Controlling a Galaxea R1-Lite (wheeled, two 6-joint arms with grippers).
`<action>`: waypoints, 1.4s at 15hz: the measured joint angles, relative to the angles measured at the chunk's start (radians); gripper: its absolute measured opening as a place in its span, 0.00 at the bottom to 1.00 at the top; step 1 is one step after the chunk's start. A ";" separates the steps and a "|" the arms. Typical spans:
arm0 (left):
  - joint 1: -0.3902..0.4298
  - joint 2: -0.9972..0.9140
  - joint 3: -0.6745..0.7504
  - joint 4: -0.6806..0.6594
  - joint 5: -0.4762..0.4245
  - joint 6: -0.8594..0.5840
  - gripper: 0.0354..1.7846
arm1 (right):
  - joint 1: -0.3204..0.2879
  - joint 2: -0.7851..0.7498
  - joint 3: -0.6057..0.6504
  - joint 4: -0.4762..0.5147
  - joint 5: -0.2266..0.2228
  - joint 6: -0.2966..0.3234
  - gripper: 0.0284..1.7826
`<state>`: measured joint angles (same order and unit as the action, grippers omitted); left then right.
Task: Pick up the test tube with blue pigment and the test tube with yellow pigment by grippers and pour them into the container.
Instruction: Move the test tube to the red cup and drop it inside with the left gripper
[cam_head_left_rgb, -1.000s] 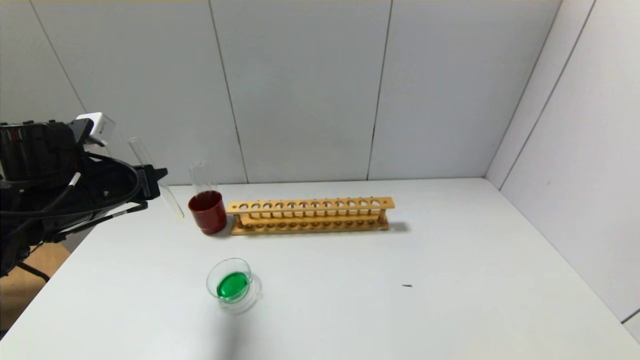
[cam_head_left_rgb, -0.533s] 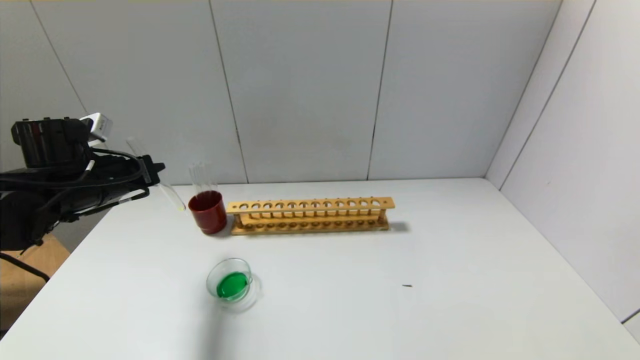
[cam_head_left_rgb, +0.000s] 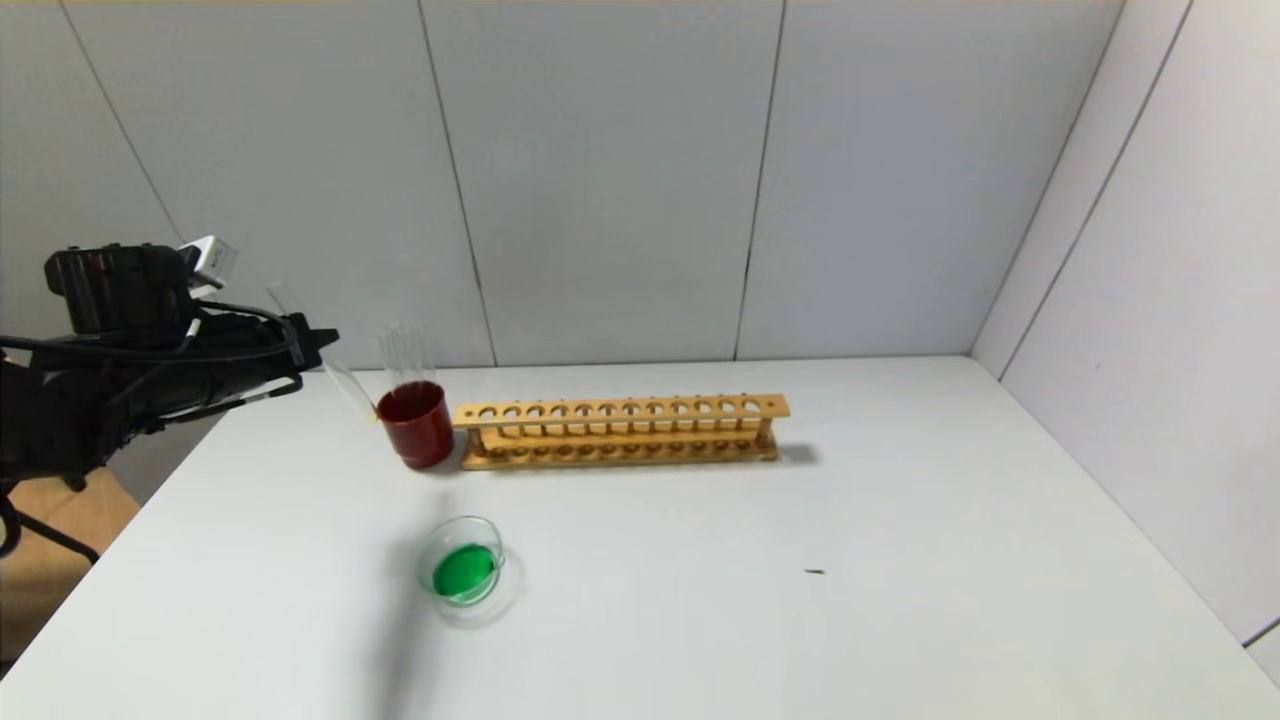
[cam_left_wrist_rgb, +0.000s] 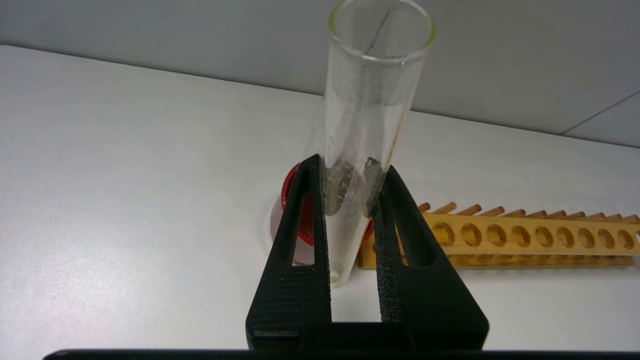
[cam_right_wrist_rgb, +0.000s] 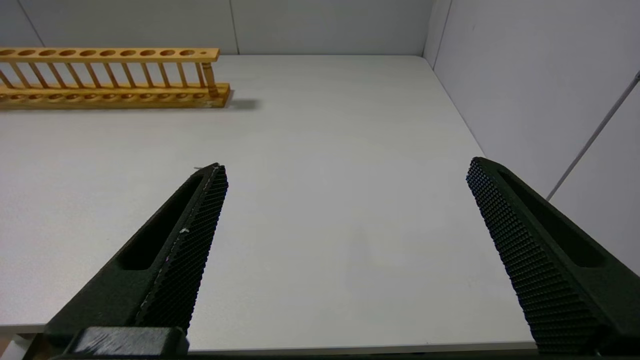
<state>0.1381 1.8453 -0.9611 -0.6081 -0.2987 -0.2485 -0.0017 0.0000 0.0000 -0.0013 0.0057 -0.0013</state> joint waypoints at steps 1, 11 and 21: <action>0.000 0.012 -0.011 -0.001 0.000 -0.001 0.15 | 0.000 0.000 0.000 0.000 0.000 0.000 0.98; -0.012 0.123 -0.059 -0.089 0.010 -0.001 0.15 | 0.000 0.000 0.000 0.000 0.000 0.000 0.98; -0.051 0.210 -0.062 -0.169 0.028 0.010 0.15 | 0.000 0.000 0.000 0.000 0.000 0.000 0.98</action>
<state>0.0870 2.0551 -1.0228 -0.7772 -0.2706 -0.2385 -0.0017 0.0000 0.0000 -0.0013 0.0053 -0.0013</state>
